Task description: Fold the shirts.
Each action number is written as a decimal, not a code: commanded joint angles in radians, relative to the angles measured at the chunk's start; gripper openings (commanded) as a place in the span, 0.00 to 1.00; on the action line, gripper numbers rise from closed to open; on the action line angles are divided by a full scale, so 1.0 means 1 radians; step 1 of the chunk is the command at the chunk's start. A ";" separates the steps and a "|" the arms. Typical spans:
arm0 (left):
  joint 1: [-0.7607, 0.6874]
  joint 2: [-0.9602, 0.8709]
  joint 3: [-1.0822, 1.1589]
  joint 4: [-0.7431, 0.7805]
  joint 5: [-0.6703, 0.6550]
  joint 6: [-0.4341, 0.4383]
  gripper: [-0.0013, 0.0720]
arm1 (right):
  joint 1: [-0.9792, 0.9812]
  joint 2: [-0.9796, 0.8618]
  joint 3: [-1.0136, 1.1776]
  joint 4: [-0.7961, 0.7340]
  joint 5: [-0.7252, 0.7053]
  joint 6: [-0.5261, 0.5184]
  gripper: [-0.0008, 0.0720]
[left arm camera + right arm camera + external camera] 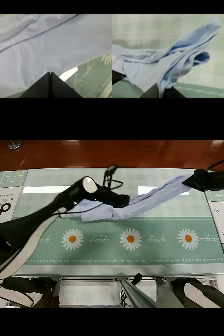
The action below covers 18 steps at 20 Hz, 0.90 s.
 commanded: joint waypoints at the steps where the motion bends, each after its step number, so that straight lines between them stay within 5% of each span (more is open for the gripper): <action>1: -0.106 -0.052 0.001 0.000 0.061 -0.036 0.05 | 0.043 0.112 0.001 -0.076 0.061 0.048 0.04; 5: -0.174 -0.124 0.001 -0.126 0.108 -0.050 0.05 | 0.046 0.174 0.001 -0.074 0.082 0.087 0.04; 8: -0.157 -0.151 0.001 -0.296 0.164 0.048 0.05 | 0.046 0.176 0.001 -0.073 0.112 0.088 0.04; 13: 0.019 0.002 0.001 -0.293 0.069 0.158 0.05 | 0.176 0.175 -0.001 -0.054 0.045 0.088 0.04; 18: 0.233 0.375 0.001 -0.094 0.035 0.164 0.05 | 0.444 0.083 -0.001 -0.084 -0.261 0.168 0.04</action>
